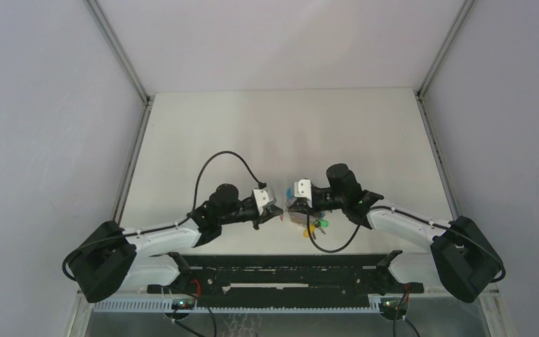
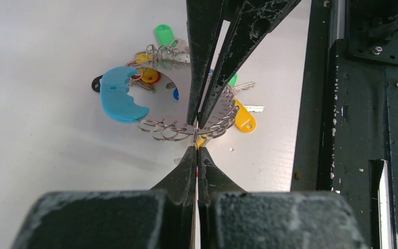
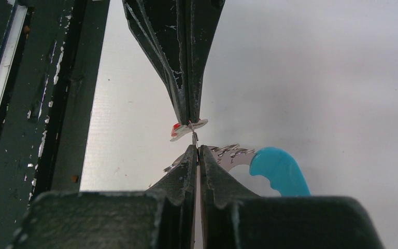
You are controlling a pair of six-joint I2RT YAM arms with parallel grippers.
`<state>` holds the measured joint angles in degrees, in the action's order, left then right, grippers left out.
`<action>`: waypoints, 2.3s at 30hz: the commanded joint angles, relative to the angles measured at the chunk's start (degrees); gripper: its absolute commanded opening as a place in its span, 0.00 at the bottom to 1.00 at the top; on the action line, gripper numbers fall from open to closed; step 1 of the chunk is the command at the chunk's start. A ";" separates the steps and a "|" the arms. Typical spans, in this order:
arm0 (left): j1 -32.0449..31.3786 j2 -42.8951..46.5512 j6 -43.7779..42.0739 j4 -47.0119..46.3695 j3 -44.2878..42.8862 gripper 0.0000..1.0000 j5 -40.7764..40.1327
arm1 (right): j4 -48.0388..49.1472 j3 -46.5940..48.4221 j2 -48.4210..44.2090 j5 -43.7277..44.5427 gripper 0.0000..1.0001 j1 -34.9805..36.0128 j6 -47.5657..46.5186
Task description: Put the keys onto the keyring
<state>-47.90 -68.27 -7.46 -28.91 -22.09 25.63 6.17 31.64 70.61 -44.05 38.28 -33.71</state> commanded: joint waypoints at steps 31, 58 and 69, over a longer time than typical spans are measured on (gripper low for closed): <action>-0.44 -2.86 4.28 -9.69 -2.06 0.00 1.37 | 2.53 -0.06 -1.31 -2.00 0.00 0.31 0.41; 4.32 -5.41 19.17 -6.78 -4.70 0.00 3.34 | 4.07 -1.59 -4.78 -1.69 0.00 -0.35 0.93; 4.92 -7.67 21.89 -6.77 -4.73 0.00 5.02 | 7.89 -3.29 -6.34 -0.98 0.00 -1.41 3.43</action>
<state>-43.62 -74.67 12.91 -35.44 -23.49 29.76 9.32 28.38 66.30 -44.58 37.43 -32.03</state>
